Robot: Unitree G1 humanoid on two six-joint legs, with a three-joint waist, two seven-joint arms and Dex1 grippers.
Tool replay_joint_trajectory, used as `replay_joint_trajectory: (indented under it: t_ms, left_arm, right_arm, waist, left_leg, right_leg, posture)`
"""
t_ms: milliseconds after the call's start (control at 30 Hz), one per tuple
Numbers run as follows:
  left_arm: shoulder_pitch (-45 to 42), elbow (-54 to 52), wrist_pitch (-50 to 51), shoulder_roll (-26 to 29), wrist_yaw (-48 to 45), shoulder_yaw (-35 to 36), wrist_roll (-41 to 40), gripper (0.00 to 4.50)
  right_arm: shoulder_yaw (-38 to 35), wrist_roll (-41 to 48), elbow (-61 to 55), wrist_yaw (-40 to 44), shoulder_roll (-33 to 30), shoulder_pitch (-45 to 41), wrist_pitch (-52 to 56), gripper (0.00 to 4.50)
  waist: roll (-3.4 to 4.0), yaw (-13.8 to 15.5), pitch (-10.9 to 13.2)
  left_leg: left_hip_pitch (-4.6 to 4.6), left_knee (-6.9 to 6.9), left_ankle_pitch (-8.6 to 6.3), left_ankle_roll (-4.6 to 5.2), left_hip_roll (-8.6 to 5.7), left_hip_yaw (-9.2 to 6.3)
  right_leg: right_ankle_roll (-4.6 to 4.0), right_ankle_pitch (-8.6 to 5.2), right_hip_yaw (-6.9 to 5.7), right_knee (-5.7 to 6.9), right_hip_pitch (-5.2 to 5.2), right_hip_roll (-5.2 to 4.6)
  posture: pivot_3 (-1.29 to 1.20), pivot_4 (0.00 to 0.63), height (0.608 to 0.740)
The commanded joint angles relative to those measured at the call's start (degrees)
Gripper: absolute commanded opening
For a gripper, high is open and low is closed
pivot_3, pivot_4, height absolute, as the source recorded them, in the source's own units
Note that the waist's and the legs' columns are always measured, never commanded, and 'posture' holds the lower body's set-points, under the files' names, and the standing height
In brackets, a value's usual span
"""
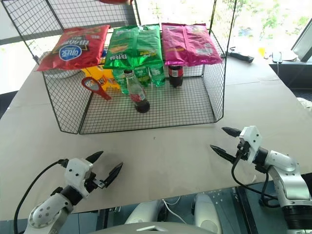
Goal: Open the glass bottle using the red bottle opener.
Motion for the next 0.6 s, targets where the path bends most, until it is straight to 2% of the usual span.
replay_joint_trajectory:
  t_ms: [33,600]
  left_arm:
    - [-0.7,-1.4,-0.3,-0.2,0.0,-0.1,-0.2,4.50]
    - [-2.2,1.8,-1.4,-0.9,0.2,1.5,0.8,4.50]
  right_arm:
    - [-0.7,0.3,-2.6,-0.3,-0.3,0.0,0.4,4.46]
    - [0.5,-2.3,-3.7,-1.1,0.9,0.0,-0.7,4.46]
  waist:
    - [0.00,0.0,0.0]
    - [0.00,0.0,0.0]
  left_leg:
    - [0.00,0.00,0.00,0.00,0.00,0.00]
    - [-0.04,0.38,0.00,0.00,0.00,-0.01]
  right_leg:
    - [0.00,0.00,0.00,0.00,0.00,0.00]
    - [0.00,0.01,-0.02,0.15,0.06,0.02]
  posture:
    - [0.00,0.150,0.734]
    - [0.00,0.150,0.734]
